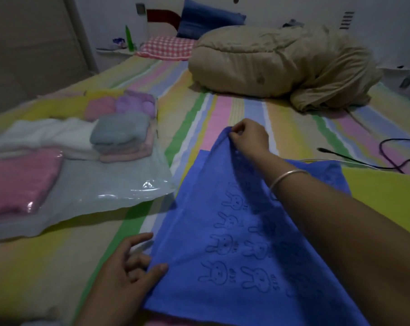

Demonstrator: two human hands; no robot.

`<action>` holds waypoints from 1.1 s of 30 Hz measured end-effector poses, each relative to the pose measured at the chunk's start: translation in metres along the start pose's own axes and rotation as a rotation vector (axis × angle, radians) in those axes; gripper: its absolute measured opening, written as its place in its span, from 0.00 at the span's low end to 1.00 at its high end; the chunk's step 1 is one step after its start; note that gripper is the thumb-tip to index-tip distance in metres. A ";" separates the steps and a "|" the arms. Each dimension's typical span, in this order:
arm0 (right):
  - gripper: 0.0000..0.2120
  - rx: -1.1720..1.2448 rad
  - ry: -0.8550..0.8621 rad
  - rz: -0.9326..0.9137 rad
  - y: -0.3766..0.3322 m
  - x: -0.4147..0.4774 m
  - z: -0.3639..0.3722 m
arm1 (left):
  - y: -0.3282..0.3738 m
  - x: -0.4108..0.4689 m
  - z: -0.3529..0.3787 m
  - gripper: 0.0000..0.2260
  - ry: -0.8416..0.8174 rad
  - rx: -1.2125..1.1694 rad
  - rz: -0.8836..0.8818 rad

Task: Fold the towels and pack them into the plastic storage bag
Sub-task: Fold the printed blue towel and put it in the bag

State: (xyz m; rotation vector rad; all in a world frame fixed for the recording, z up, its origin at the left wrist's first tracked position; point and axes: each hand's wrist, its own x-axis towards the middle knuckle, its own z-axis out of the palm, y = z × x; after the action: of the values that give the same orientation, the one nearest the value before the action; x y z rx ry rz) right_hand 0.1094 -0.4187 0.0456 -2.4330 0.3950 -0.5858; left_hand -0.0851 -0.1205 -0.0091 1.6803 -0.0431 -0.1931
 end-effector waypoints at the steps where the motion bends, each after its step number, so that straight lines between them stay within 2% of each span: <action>1: 0.05 -0.014 -0.015 -0.001 -0.006 0.002 0.012 | -0.002 0.000 -0.002 0.21 0.003 -0.007 -0.013; 7: 0.07 -0.179 -0.029 -0.029 -0.017 0.020 0.068 | -0.008 0.005 -0.007 0.20 0.069 -0.073 -0.092; 11: 0.08 -0.292 -0.034 -0.058 -0.008 0.025 0.089 | -0.012 0.006 -0.006 0.20 0.088 -0.009 -0.112; 16: 0.11 -0.224 -0.066 -0.072 0.001 0.010 0.090 | -0.015 0.005 0.002 0.22 0.195 0.117 -0.090; 19: 0.21 -0.048 -0.202 -0.211 0.007 -0.018 0.066 | -0.016 0.003 0.005 0.24 0.275 0.331 -0.016; 21: 0.26 0.026 -0.315 -0.301 0.022 -0.047 0.038 | -0.010 -0.001 0.005 0.25 0.314 0.593 0.106; 24: 0.31 -0.241 -0.403 -0.320 0.067 -0.098 -0.016 | -0.004 -0.006 0.015 0.22 0.349 0.981 0.395; 26: 0.46 -0.455 -0.418 -0.226 0.106 -0.135 -0.058 | -0.004 -0.007 0.033 0.22 0.253 0.989 0.566; 27: 0.50 -0.538 -0.423 -0.152 0.126 -0.152 -0.079 | -0.003 -0.008 0.046 0.21 0.164 0.935 0.628; 30: 0.46 -0.617 -0.439 0.031 0.172 -0.207 -0.138 | 0.001 -0.019 0.093 0.18 -0.127 0.805 0.740; 33: 0.54 -0.583 -0.442 0.076 0.186 -0.260 -0.176 | -0.004 -0.033 0.127 0.20 -0.359 0.825 0.819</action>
State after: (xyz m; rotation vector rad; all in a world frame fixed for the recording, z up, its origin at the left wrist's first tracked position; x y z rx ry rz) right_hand -0.2266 -0.5430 -0.0237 -2.9767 0.5178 0.1384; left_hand -0.1370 -0.2397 -0.0226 2.2599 -1.1933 0.1789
